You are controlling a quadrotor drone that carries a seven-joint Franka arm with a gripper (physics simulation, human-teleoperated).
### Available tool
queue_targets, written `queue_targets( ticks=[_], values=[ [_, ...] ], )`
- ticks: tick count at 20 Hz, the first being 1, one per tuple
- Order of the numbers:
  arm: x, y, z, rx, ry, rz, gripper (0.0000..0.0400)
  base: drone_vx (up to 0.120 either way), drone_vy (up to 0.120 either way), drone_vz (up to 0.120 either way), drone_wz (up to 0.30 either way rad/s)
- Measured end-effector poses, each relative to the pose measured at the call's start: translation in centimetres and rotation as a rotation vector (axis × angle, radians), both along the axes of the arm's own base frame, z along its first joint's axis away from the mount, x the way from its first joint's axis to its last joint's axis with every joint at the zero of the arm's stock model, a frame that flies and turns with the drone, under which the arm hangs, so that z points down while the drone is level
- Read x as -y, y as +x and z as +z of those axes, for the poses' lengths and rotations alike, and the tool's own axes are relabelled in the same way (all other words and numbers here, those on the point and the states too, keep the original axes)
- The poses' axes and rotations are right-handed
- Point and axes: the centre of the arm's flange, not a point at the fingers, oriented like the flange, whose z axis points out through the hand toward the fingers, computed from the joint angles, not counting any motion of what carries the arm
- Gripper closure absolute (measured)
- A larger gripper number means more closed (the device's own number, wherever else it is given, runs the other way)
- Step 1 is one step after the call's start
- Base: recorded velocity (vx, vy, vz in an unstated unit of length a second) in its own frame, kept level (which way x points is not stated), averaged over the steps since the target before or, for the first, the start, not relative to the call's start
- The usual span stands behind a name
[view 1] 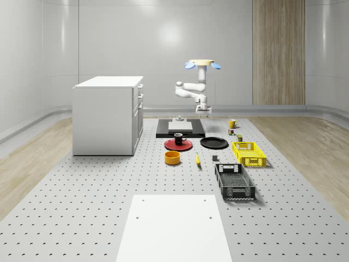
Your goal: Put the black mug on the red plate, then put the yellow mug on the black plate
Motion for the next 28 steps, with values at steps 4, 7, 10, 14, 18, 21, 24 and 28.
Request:
queue_targets(
  ticks=[4,7,10,14,18,21,24,28],
  values=[
    [0.00,0.00,0.00,0.000,0.000,0.000,0.0000,0.000,0.120,0.000,0.000],
    [0.00,0.00,0.00,0.000,0.000,0.000,0.0000,-0.120,0.120,0.000,0.000],
    [0.00,0.00,0.00,0.000,0.000,0.000,0.0000,-0.120,0.120,0.000,0.000],
    [0.00,0.00,0.00,0.000,0.000,0.000,0.0000,-0.120,0.120,0.000,0.000],
    [0.00,0.00,0.00,0.000,0.000,0.000,0.0000,-0.120,0.120,0.000,0.000],
    [0.00,0.00,0.00,0.000,0.000,0.000,0.0000,-0.120,0.120,0.000,0.000],
    [0.00,0.00,0.00,0.000,0.000,0.000,0.0000,-0.120,0.120,0.000,0.000],
    [0.00,0.00,0.00,0.000,0.000,0.000,0.0000,-0.040,0.120,0.000,0.000]
  ],
)
